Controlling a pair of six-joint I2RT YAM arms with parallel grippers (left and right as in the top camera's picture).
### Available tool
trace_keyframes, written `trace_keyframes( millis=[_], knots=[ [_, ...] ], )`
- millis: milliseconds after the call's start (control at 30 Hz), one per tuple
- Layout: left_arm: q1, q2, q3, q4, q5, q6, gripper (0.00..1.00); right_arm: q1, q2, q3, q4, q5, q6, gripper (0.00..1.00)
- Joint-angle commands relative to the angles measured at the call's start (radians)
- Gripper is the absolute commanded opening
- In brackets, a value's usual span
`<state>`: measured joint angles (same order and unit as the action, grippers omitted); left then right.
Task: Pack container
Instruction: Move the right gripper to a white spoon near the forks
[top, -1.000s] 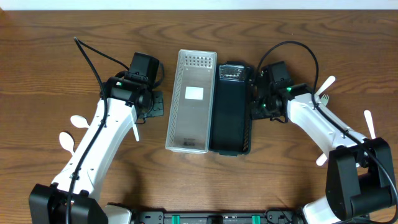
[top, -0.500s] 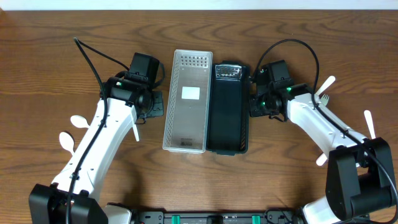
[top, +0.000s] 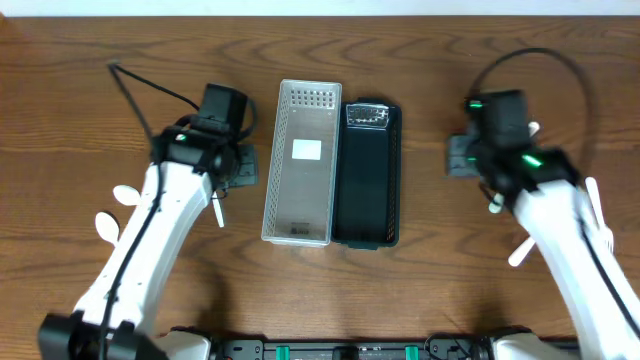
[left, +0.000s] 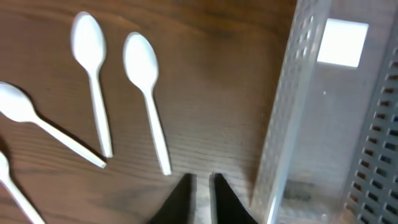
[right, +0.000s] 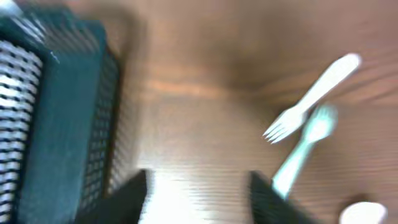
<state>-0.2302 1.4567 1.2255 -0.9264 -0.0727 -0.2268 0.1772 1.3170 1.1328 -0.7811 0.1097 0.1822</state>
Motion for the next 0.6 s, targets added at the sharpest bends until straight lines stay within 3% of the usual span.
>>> trace_keyframes(
  millis=[0, 67, 200, 267, 333, 567],
  knots=[
    [0.037, -0.106, 0.024, 0.002, -0.022, 0.004, 0.38, -0.027, -0.142, 0.018, -0.049, -0.025, -0.001, 0.88],
    [0.050, -0.155, 0.024, -0.004, -0.022, 0.004, 0.62, -0.035, -0.219, 0.018, -0.094, -0.011, -0.018, 0.97],
    [0.050, -0.216, 0.024, -0.031, -0.021, 0.004, 0.84, -0.080, -0.287, 0.018, -0.235, 0.168, 0.250, 0.99],
    [0.050, -0.229, 0.024, -0.051, -0.021, 0.003, 0.88, -0.123, -0.285, 0.014, -0.346, 0.274, 0.423, 0.99],
    [0.050, -0.230, 0.024, -0.066, -0.021, 0.003, 0.89, -0.169, -0.270, 0.003, -0.401, 0.309, 0.505, 0.99],
    [0.050, -0.212, 0.024, -0.082, -0.021, 0.003, 0.91, -0.389, -0.109, -0.025, -0.369, 0.202, 0.385, 0.99]
  ],
)
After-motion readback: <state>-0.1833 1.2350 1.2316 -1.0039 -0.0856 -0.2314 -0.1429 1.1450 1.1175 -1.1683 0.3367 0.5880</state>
